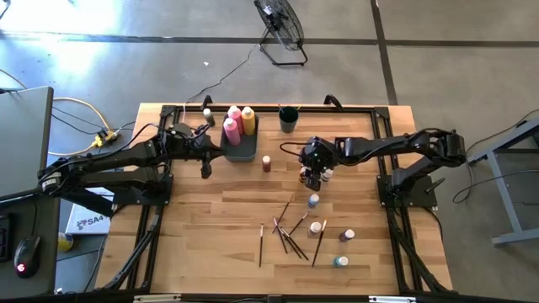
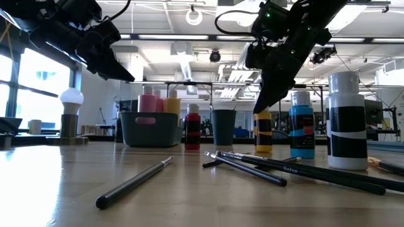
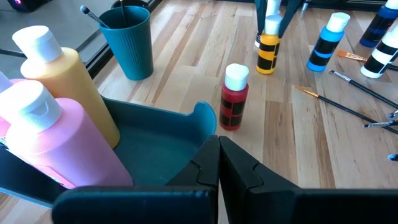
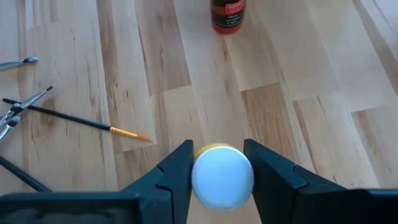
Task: Pick & Place Paint Supplies
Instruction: Move the small yellow paint bottle from right to the middle of the table
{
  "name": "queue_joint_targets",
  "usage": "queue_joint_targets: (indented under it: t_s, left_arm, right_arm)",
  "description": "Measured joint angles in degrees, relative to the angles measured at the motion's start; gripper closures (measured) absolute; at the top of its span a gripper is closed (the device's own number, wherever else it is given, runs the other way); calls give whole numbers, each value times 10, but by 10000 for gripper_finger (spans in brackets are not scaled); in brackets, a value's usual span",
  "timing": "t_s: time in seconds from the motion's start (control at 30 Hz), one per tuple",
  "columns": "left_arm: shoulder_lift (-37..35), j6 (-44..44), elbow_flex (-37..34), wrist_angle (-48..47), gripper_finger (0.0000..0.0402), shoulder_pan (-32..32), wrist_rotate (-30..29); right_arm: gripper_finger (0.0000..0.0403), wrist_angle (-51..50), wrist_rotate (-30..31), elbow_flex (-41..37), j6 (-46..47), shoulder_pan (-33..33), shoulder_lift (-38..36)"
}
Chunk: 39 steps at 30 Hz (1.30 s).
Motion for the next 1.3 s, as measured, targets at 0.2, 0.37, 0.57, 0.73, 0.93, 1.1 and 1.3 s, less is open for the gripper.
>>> queue_joint_targets:
  t_s: [0.2, 0.37, 0.57, 0.73, 0.93, 1.1, 1.3]
  left_arm:
    - [0, 0, 0, 0, 402, 0, 0]
    - [0, 0, 0, 0, 402, 0, 0]
    - [0, 0, 0, 0, 402, 0, 0]
    - [0, 0, 0, 0, 402, 0, 0]
    - [0, 0, 0, 0, 402, 0, 0]
    - [0, 0, 0, 0, 402, 0, 0]
    - [0, 0, 0, 9, 402, 0, 0]
  right_arm:
    - [271, 0, 0, 0, 0, 0, 0]
    - [287, 5, 0, 0, 1, 0, 0]
    - [282, 11, 2, 0, 2, 0, 0]
    - [285, 14, 2, 0, 2, 0, 0]
    - [284, 46, 0, -1, 2, 0, 0]
    - [284, 75, 0, -1, 2, 0, 0]
    - [285, 79, 4, 8, 10, 0, 1]
